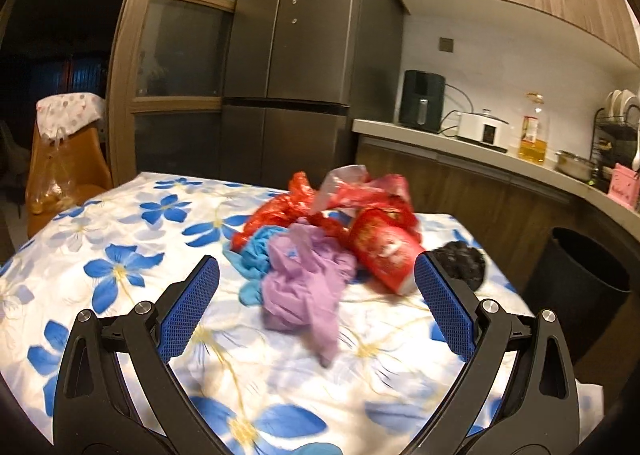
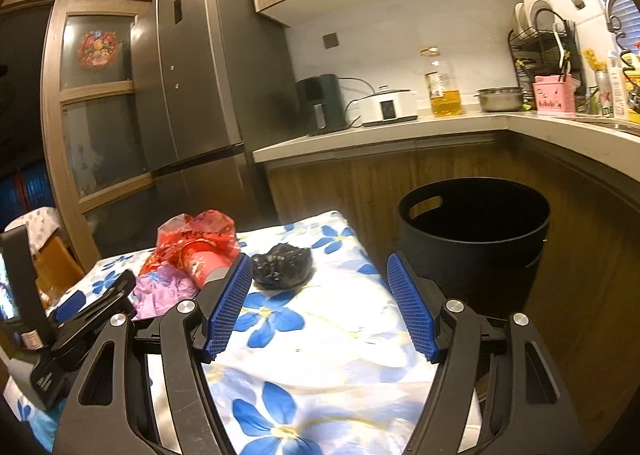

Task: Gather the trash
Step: 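Grasp the pink glove with the left tool while the right tool reaches toward the pile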

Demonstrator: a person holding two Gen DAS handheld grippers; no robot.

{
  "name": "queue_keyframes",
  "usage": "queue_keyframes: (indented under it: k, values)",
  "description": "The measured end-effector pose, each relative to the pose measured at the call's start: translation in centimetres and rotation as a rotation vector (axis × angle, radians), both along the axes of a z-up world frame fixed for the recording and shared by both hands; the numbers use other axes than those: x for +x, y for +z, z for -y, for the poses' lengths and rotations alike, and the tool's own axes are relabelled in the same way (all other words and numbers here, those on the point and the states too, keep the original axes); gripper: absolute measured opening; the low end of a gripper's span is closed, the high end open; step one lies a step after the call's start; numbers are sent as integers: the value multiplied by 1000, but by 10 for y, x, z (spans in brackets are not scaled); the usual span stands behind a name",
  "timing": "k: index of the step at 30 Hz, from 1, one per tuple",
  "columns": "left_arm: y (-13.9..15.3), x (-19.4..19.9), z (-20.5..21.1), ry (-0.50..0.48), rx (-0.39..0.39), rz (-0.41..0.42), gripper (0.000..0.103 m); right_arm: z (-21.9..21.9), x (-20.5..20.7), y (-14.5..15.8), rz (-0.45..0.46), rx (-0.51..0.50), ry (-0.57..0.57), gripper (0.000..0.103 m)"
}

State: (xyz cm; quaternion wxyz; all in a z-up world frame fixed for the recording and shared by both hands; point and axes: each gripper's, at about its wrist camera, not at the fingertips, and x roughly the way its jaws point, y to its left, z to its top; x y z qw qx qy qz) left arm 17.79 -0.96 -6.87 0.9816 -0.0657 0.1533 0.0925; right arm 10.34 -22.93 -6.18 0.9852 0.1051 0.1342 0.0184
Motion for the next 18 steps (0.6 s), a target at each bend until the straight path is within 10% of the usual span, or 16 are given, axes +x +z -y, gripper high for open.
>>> queue_keyframes:
  k: [6,18]
  values:
    - [-12,33,-14,8,-9,-68,80,-14,17,-4,-6,7,35,69]
    - [-37,53,-35,-106,-159,-196,0,-47,41,-14,-34,-5,103,69]
